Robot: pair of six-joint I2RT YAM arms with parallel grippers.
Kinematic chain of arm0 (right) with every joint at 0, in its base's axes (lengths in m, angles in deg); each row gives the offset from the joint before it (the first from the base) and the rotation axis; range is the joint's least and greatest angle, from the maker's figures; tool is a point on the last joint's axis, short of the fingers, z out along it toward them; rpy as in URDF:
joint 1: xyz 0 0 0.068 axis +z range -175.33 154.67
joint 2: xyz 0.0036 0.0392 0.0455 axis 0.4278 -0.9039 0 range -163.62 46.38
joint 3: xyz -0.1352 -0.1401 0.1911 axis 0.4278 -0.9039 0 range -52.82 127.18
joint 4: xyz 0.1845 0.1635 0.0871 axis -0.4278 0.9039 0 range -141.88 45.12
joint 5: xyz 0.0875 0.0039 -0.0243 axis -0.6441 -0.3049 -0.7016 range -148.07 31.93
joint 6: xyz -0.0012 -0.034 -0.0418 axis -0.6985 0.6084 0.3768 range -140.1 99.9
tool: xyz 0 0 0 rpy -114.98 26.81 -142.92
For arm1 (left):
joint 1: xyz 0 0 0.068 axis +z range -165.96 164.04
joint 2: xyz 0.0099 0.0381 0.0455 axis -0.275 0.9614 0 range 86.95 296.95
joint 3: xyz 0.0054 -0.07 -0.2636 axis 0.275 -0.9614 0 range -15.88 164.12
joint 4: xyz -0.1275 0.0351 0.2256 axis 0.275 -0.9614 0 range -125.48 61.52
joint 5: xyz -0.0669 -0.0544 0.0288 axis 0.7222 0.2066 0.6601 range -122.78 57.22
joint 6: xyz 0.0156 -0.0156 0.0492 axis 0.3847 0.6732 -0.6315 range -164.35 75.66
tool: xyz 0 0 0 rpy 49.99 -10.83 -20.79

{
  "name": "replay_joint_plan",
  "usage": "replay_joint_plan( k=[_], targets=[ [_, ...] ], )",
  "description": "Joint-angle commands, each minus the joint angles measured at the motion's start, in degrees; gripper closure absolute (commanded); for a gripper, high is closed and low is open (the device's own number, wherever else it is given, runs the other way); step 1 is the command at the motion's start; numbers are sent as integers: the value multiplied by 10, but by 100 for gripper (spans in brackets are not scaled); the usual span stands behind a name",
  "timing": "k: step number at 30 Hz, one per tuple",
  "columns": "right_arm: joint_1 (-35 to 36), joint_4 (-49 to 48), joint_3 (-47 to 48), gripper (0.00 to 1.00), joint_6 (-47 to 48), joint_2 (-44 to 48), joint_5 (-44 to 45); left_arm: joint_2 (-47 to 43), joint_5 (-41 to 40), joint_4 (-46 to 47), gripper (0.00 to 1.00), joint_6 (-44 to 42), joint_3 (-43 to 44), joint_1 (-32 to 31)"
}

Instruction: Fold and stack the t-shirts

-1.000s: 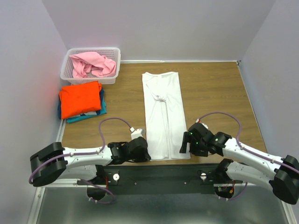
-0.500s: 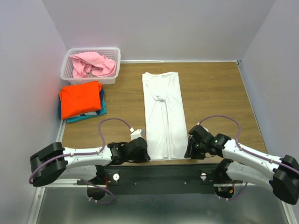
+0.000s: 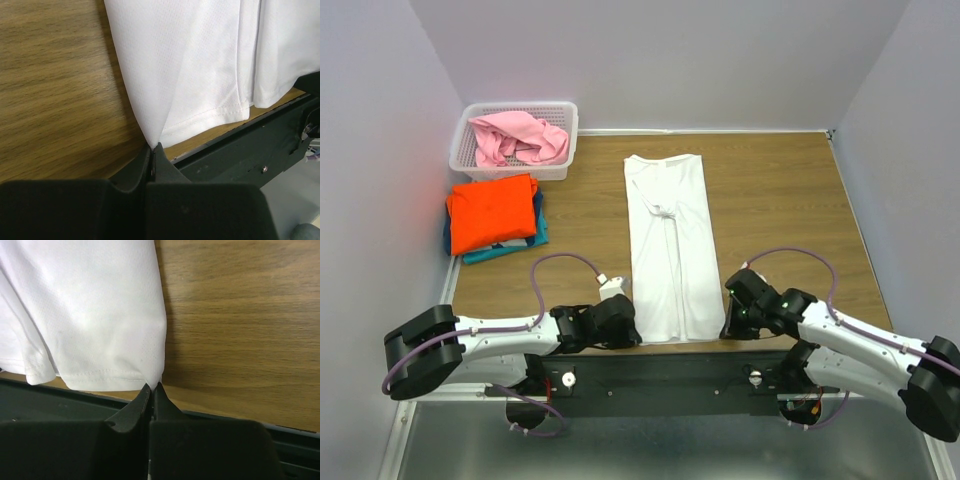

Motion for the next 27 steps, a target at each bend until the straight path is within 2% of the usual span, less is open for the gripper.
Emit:
replay_joint_plan(
  k=[1, 9, 14, 18, 22, 27],
  targets=[
    [1, -11, 23, 93, 15, 24, 47, -8, -31, 12, 100, -6, 11, -3],
    [1, -23, 92, 93, 28, 20, 155, -6, -116, -2, 100, -42, 86, 1],
    [2, -61, 125, 94, 28, 8, 232, 16, -143, -3, 100, -88, 136, 50],
    [1, -111, 148, 94, 61, -17, 267, 30, -127, 33, 100, -145, 160, 106],
    [1, -128, 190, 96, 77, -61, 345, 48, -104, 60, 100, -190, 192, 143],
    [-16, -166, 241, 96, 102, -116, 353, 79, -98, 71, 100, -229, 217, 179]
  ],
)
